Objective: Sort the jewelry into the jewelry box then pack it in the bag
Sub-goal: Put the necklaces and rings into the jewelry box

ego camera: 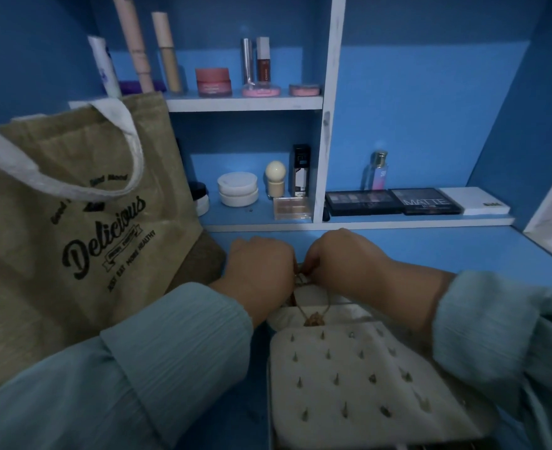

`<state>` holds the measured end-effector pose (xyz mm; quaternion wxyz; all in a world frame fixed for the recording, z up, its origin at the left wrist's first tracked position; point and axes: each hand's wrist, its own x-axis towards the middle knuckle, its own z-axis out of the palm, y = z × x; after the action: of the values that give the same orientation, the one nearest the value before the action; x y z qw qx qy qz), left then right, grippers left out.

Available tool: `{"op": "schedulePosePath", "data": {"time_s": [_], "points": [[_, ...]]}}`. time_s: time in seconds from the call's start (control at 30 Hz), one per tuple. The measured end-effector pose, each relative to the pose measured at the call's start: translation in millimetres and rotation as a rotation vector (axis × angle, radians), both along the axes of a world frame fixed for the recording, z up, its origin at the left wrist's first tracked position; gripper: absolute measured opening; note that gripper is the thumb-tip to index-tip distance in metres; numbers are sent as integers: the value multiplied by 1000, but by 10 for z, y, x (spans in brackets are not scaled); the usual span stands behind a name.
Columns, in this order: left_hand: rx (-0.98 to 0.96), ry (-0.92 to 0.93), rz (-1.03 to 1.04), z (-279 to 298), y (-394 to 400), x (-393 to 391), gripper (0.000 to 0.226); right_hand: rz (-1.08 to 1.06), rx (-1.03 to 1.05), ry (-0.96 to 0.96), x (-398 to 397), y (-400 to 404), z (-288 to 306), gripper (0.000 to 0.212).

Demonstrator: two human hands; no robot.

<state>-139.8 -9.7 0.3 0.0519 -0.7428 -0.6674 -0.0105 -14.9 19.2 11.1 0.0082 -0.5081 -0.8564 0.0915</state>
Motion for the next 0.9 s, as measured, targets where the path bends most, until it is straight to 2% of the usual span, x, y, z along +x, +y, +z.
{"op": "schedulePosePath", "data": {"time_s": [0.13, 0.43, 0.63, 0.7, 0.83, 0.9], "points": [[-60, 8, -1, 10, 58, -12, 24, -7, -25, -22, -19, 28, 5, 23], [-272, -195, 69, 80, 104, -25, 28, -5, -143, 91, 96, -53, 152, 20], [-335, -276, 25, 163, -49, -57, 20, -13, -79, 159, 234, -111, 148, 21], [-336, -293, 28, 168, -85, -63, 20, 24, -63, 122, 253, -142, 126, 22], [-326, -297, 19, 177, -145, -35, 23, 127, -30, -100, 221, -214, 77, 35], [-327, -316, 13, 191, -177, -28, 23, 131, -45, -89, 230, -250, 98, 37]]}}
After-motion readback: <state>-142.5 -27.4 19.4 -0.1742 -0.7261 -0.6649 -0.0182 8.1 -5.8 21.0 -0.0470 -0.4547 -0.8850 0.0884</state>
